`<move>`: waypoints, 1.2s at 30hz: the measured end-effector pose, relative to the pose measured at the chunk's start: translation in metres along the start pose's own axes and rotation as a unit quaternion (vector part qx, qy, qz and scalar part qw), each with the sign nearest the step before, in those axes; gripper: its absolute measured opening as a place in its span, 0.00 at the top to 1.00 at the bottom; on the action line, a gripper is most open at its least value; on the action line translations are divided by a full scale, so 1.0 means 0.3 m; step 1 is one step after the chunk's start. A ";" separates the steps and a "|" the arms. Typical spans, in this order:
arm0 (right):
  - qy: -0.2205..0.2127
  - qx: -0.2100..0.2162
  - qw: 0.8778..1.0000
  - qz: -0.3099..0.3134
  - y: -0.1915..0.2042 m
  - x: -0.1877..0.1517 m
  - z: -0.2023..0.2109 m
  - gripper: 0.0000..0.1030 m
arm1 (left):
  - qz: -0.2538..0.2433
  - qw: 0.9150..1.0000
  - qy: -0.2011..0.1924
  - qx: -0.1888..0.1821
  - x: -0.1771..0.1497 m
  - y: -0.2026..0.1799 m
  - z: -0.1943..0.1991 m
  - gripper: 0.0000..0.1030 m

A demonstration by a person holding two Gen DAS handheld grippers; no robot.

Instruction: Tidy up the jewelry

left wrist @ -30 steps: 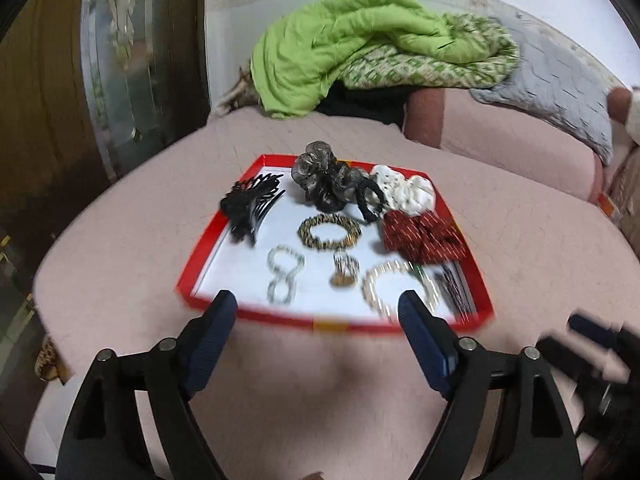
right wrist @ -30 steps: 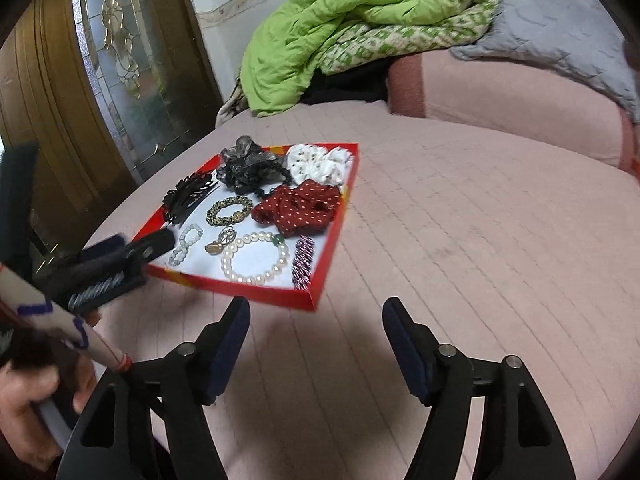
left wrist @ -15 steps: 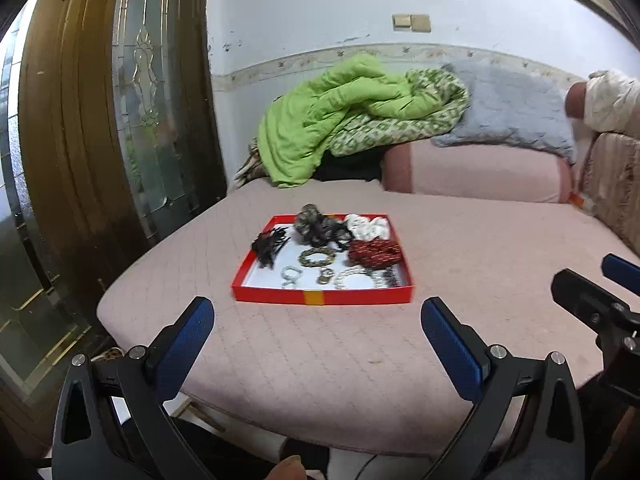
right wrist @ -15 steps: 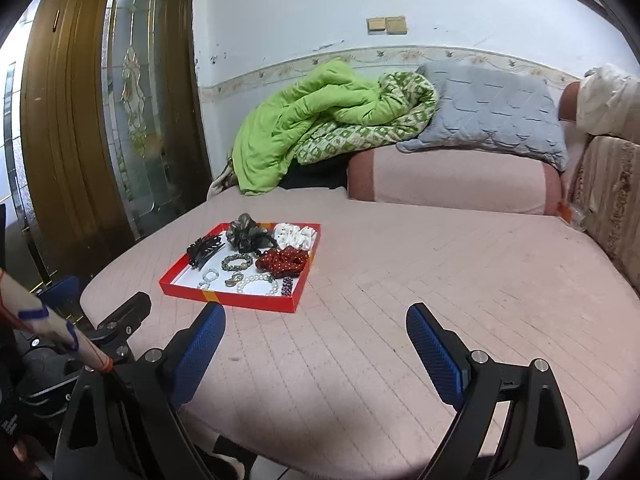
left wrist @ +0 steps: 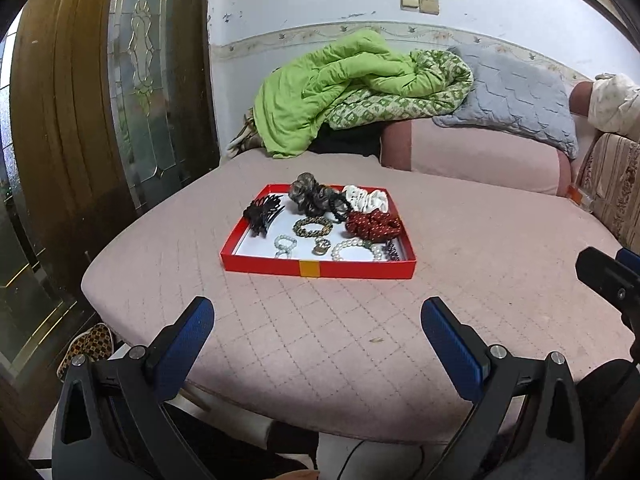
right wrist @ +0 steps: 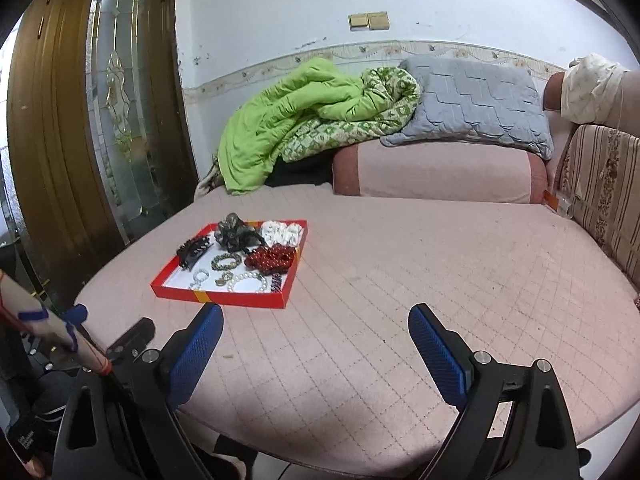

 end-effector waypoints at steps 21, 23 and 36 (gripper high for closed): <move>0.028 0.013 0.999 0.026 0.044 -0.054 -0.043 0.07 | 0.024 0.999 -0.004 0.048 0.024 0.124 -0.027 0.00; 0.031 0.014 0.999 0.027 0.044 -0.056 -0.048 0.07 | 0.020 0.999 -0.005 0.049 0.023 0.118 -0.026 0.00; 0.042 0.016 0.998 0.036 0.053 -0.078 -0.058 0.07 | -0.001 0.999 0.001 0.047 0.011 0.093 -0.037 0.00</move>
Point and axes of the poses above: each gripper's, at about its wrist camera, not at the fingertips, and z roughly against the way its jaws point, y to its left, x to its top, the point moved 7 cm from there along -z, roughly the way its jaws point, and after that the axes turned 9 degrees about -y, right-handed, at the moved point
